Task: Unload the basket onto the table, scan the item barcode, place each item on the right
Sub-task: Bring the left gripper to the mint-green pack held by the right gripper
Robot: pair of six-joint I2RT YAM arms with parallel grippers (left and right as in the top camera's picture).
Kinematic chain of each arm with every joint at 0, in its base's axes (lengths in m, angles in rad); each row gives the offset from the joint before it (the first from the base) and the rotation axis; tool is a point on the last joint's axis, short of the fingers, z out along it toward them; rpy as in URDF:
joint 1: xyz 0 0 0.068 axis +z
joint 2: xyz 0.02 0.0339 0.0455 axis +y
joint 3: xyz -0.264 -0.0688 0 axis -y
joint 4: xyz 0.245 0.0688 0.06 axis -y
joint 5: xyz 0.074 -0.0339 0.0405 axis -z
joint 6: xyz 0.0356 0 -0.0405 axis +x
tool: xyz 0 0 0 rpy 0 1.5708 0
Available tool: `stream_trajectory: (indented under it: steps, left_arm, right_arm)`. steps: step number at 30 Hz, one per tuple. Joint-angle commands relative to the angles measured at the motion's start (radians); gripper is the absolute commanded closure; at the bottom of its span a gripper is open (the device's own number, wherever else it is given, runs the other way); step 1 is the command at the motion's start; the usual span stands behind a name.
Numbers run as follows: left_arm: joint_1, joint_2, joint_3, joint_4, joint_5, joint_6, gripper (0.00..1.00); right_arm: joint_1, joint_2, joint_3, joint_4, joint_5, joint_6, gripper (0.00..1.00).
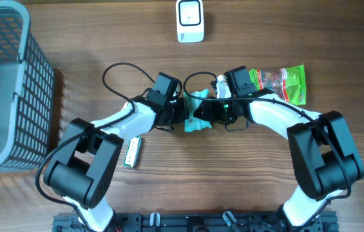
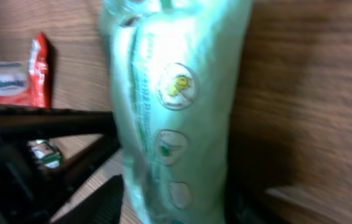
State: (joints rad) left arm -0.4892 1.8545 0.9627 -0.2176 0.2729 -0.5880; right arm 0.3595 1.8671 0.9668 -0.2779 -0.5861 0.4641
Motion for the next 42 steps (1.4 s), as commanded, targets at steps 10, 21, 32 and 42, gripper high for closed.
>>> stream_trajectory:
  steps: [10, 21, 32, 42]
  left_arm:
    - [-0.003, 0.039, -0.001, 0.01, 0.006, -0.003, 0.96]
    - [0.038, -0.084, 0.001, -0.023, 0.008, -0.003, 0.9]
    - [-0.026, -0.014, 0.001, -0.011, 0.006, -0.003, 0.92]
    - [-0.026, -0.008, 0.001, -0.014, -0.019, -0.003, 0.92]
  right_arm:
    - [0.037, -0.008, -0.018, -0.023, -0.021, -0.006, 0.44]
    - [-0.026, -0.015, 0.018, 0.038, -0.008, -0.092, 0.22]
    - [-0.032, -0.009, 0.013, 0.05, 0.051, -0.035, 0.31]
    - [0.071, -0.008, -0.027, 0.12, 0.032, -0.027, 0.42]
